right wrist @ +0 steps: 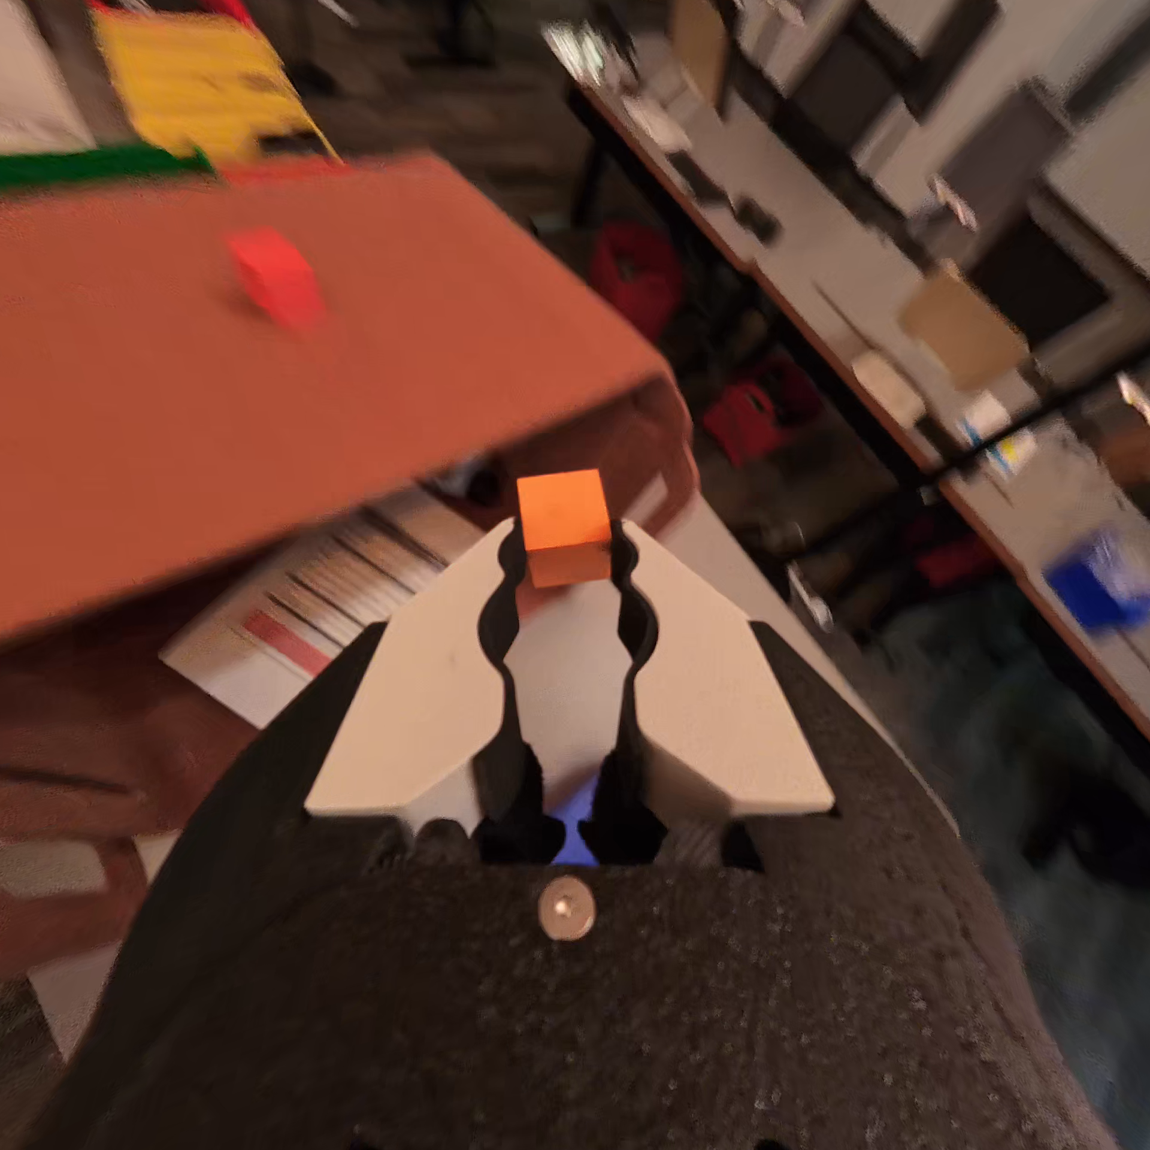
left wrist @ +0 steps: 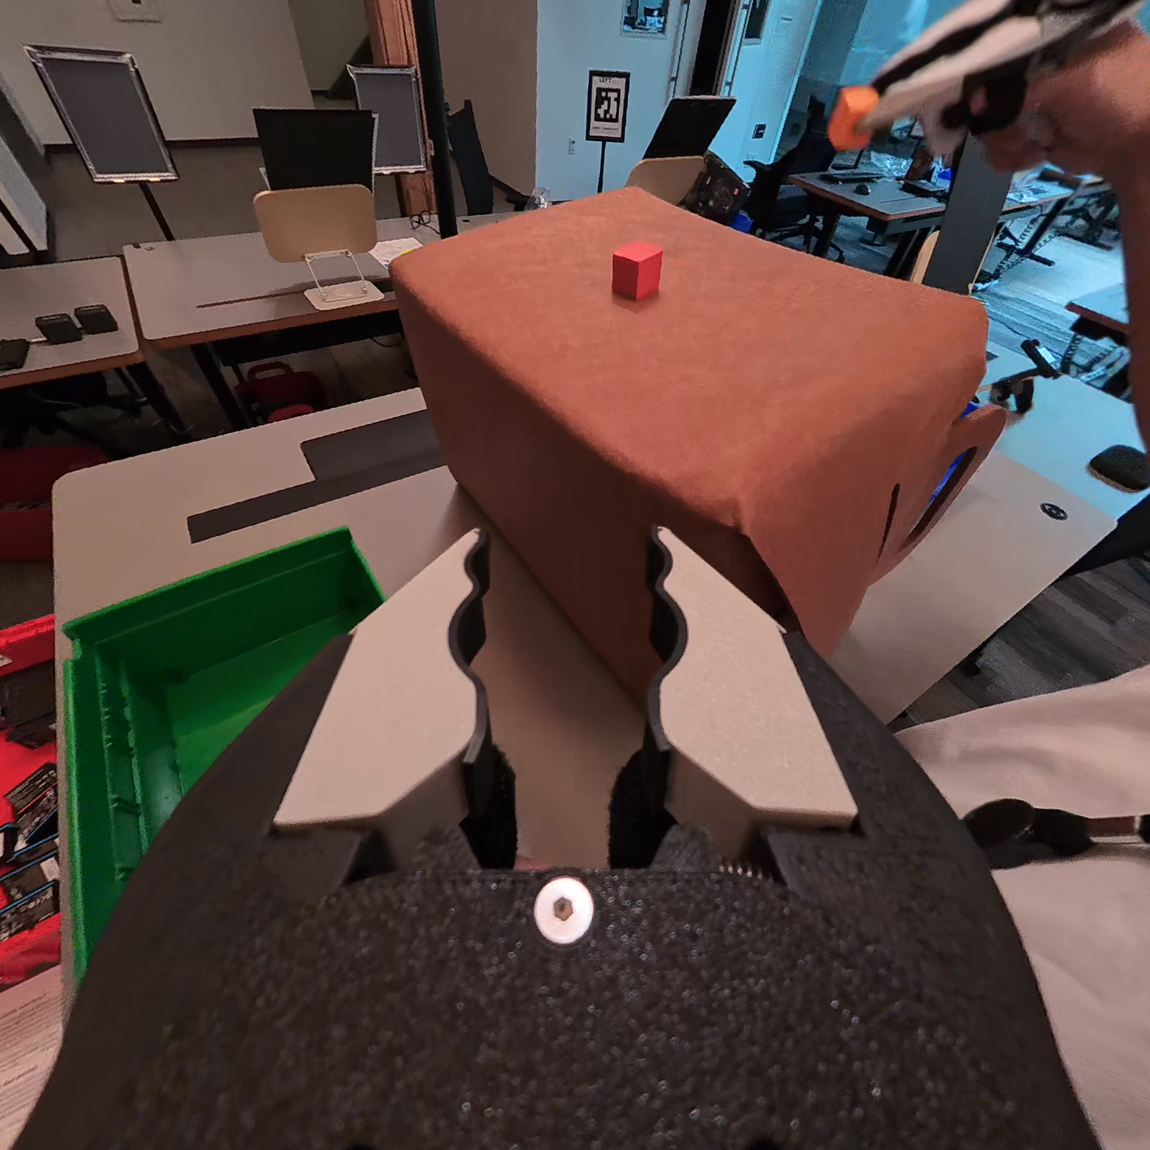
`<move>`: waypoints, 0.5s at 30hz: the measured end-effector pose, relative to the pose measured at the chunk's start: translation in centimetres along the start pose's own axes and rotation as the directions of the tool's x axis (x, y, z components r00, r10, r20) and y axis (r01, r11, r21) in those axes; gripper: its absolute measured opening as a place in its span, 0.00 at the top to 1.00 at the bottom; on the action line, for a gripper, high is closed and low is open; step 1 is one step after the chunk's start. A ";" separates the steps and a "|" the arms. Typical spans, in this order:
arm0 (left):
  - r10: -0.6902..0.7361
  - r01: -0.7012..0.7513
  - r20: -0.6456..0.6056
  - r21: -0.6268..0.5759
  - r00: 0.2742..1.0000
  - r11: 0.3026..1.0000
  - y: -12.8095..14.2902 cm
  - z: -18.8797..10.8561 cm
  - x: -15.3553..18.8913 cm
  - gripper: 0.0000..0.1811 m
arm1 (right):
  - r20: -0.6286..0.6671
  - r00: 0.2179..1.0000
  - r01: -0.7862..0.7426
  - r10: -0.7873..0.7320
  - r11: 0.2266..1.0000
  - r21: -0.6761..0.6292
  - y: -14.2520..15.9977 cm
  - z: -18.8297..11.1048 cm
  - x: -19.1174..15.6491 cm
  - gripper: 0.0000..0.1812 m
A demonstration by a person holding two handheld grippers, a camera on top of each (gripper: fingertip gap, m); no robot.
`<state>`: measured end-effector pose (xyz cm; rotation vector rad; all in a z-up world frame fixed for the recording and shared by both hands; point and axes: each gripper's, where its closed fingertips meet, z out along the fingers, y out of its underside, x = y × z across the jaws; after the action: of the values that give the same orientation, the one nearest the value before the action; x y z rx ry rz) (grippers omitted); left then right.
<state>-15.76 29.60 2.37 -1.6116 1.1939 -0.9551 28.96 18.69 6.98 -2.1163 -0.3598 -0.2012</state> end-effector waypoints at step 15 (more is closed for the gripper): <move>0.063 -0.063 -0.005 -0.047 0.998 0.997 -1.9 5.1 3.0 0.72 | -0.116 0.939 -0.333 0.323 0.772 -0.542 38.8 5.1 0.2 0.85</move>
<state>-9.77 28.06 2.84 -1.6001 1.2713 -0.8957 42.07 3.30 -26.53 -2.7122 0.1105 -0.1230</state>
